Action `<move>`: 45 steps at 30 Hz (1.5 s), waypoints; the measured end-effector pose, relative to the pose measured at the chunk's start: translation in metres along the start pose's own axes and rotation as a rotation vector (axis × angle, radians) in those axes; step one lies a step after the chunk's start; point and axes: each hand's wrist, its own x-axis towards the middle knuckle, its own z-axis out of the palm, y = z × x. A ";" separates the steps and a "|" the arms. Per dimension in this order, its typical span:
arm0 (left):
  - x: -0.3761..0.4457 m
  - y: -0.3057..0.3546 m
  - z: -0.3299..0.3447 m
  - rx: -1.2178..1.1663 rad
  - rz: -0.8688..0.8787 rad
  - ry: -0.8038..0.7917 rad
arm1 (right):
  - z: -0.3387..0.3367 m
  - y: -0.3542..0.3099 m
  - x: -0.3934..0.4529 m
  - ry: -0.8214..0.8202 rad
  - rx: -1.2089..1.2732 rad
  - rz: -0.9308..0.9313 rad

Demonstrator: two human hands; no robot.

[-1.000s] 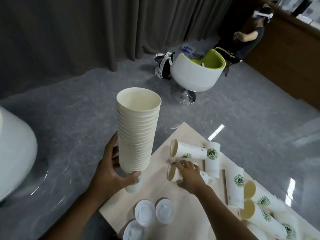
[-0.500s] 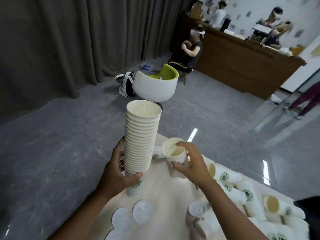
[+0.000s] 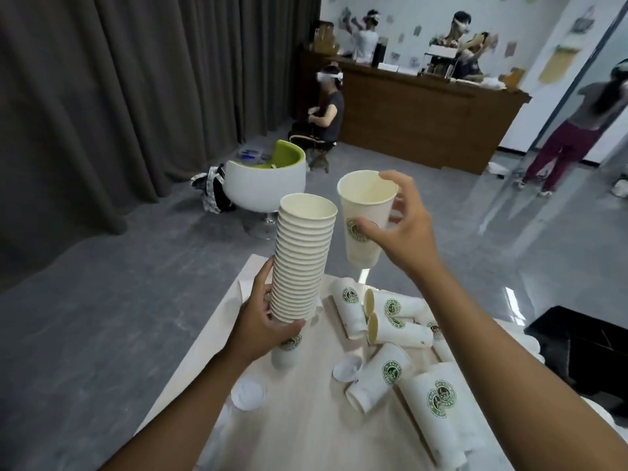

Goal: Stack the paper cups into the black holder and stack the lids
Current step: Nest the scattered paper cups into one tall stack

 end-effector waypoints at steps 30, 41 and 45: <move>-0.031 0.033 0.099 0.080 -0.011 0.003 | -0.082 -0.030 0.023 -0.128 0.234 -0.024; -0.029 0.035 0.098 0.048 -0.020 0.007 | -0.056 -0.005 -0.015 -0.320 0.229 0.132; -0.037 0.032 0.096 0.034 -0.049 0.023 | -0.054 -0.002 -0.021 -0.402 0.163 0.126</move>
